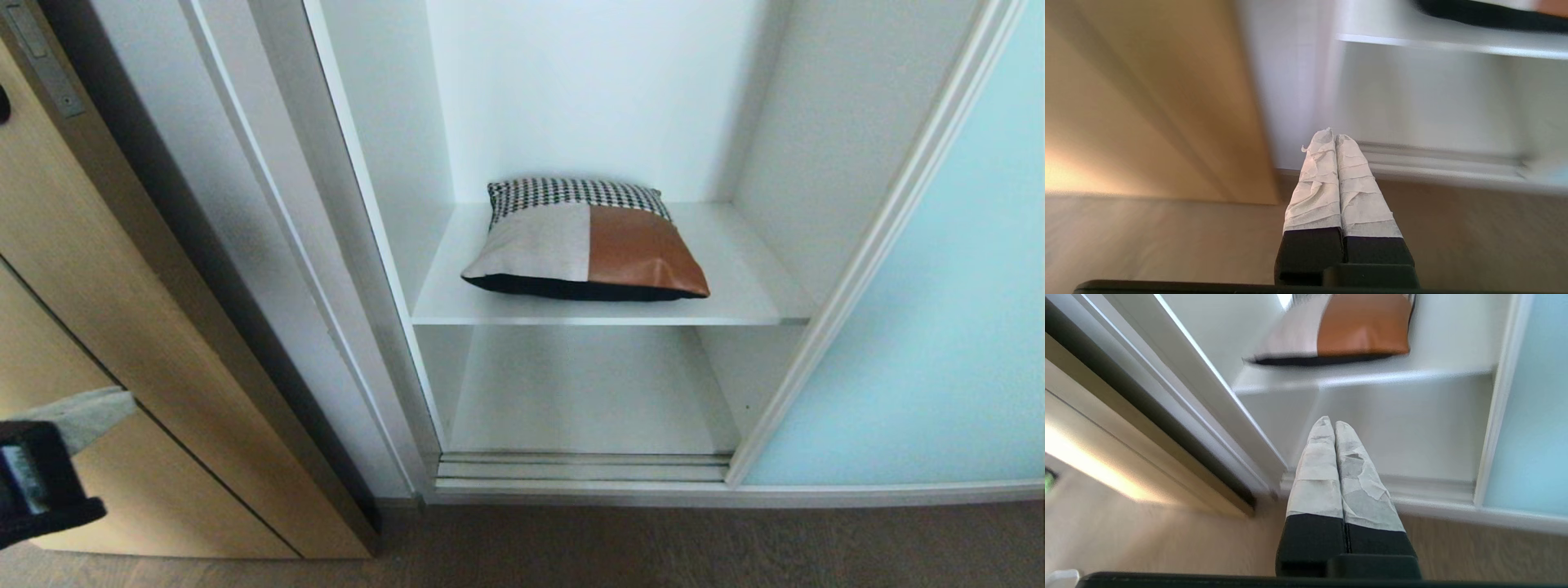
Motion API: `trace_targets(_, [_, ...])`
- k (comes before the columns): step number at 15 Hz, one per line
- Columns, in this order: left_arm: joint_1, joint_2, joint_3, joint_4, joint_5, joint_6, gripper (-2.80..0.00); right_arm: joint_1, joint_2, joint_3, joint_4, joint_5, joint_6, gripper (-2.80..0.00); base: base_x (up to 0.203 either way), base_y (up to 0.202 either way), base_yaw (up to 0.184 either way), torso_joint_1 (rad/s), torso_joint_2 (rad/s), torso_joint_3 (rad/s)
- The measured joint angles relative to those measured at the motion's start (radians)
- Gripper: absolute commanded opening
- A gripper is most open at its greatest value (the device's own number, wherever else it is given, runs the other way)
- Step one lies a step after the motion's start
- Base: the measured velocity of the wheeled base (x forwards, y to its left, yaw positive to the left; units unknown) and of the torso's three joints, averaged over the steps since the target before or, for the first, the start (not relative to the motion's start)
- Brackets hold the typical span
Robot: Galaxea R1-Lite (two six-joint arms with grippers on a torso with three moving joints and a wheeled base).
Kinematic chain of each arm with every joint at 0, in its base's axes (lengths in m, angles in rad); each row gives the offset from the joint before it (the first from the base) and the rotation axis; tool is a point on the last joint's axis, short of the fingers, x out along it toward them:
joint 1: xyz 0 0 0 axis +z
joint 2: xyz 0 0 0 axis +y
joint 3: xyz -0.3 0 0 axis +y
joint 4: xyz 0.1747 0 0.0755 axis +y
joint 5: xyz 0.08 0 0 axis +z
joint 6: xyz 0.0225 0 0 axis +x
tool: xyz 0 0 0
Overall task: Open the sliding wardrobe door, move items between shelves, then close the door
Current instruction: Close the door
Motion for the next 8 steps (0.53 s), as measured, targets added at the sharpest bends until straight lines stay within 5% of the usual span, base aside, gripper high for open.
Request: trace_targets(8, [0.219, -0.396, 0.204, 0.15, 0.001, 0.073, -2.8, -0.216, -0.197, 0.05, 0.015, 0.07, 0.209, -2.8, 0.0, 0.0, 0.0, 0.0, 0.0, 0.0])
